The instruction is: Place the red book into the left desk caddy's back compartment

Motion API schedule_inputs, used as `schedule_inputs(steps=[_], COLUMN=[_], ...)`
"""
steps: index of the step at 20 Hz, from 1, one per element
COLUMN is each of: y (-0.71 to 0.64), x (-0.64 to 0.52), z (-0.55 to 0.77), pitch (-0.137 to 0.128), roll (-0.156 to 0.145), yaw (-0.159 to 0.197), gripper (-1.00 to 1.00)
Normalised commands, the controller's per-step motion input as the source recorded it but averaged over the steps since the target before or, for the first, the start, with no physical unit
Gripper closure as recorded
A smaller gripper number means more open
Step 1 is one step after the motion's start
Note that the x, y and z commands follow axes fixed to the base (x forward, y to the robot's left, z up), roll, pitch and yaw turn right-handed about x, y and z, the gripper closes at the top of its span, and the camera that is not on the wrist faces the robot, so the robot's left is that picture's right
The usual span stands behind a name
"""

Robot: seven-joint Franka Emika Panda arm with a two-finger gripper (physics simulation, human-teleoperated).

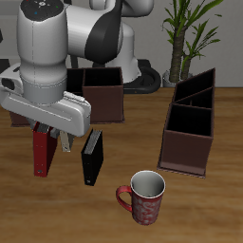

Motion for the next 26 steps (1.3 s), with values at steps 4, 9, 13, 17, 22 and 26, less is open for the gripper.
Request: schedule_inputs(steps=[4, 9, 13, 17, 22, 26], y=[-0.01, 0.08, 0.13, 0.13, 0.09, 0.1], x=[-0.39, -0.46, -0.43, -0.4, -0.31, -0.28], z=[0.33, 0.37, 0.33, 0.37, 0.34, 0.3], pitch=[-0.043, -0.055, -0.035, -0.055, -0.02, -0.022], roll=[-0.02, -0.027, -0.016, 0.007, -0.02, -0.008], yaw=[-0.015, 0.044, -0.001, 0.014, 0.004, -0.007], gripper=[1.0, 1.0, 1.0, 1.0, 1.0, 1.0])
